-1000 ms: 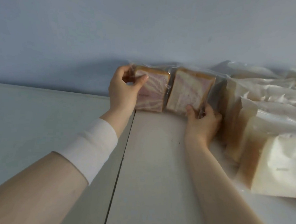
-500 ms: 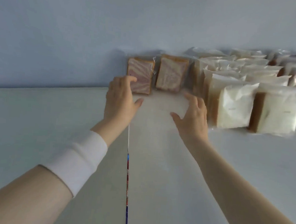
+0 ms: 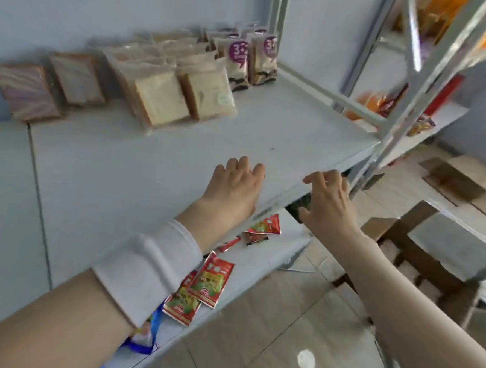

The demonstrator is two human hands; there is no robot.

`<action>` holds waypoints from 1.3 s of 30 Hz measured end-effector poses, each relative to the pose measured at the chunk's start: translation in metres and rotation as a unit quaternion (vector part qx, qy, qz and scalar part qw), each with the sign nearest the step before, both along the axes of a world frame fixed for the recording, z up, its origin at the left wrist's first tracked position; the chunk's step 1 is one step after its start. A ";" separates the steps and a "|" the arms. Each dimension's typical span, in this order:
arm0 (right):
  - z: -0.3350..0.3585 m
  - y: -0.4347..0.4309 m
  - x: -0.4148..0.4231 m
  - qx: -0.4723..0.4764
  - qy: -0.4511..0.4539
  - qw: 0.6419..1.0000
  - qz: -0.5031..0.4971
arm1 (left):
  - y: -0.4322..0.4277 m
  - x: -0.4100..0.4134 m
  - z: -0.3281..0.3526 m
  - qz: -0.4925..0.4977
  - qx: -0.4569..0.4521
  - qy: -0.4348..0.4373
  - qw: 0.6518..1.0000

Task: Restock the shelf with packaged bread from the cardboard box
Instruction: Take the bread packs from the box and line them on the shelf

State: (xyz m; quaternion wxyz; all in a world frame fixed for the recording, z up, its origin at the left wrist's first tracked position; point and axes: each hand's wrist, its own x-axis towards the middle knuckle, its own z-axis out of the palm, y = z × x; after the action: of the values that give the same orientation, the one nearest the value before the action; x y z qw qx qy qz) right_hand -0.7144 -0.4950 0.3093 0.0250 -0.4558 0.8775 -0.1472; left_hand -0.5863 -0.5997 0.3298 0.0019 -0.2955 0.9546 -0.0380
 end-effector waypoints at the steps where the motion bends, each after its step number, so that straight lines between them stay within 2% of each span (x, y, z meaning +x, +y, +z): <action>1: -0.006 0.026 -0.021 0.012 0.003 1.000 -0.017 | 0.021 -0.028 -0.006 -0.023 -0.003 -0.005 1.000; 5: -0.046 0.135 -0.102 0.061 -0.018 0.994 -0.084 | 0.114 -0.139 -0.052 -0.088 0.005 -0.057 0.994; 9: -0.100 0.242 -0.168 0.134 -0.068 0.974 -0.169 | 0.199 -0.231 -0.101 -0.129 0.039 -0.117 0.984; 15: -0.167 0.335 -0.258 0.193 -0.145 0.930 -0.277 | 0.257 -0.342 -0.165 -0.185 0.084 -0.213 0.956; 21: -0.234 0.347 -0.368 0.193 -0.201 0.896 -0.346 | 0.270 -0.473 -0.240 -0.231 0.147 -0.233 0.933; 29: -0.362 0.330 -0.497 0.187 -0.341 0.810 -0.440 | 0.267 -0.625 -0.378 -0.229 0.246 -0.312 0.888; 34: -0.481 0.326 -0.552 0.160 -0.402 0.757 -0.490 | 0.272 -0.679 -0.503 -0.137 0.302 -0.338 0.881; 39: -0.590 0.322 -0.576 0.212 -0.486 0.658 -0.535 | 0.282 -0.712 -0.612 -0.012 0.309 -0.314 0.898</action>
State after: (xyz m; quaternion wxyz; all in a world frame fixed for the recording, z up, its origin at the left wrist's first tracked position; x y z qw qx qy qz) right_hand -1.2907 -0.1732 -0.2807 0.4604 0.2459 0.8405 -0.1457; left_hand -1.2987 -0.3180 -0.2820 0.3920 -0.2417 0.8715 0.1686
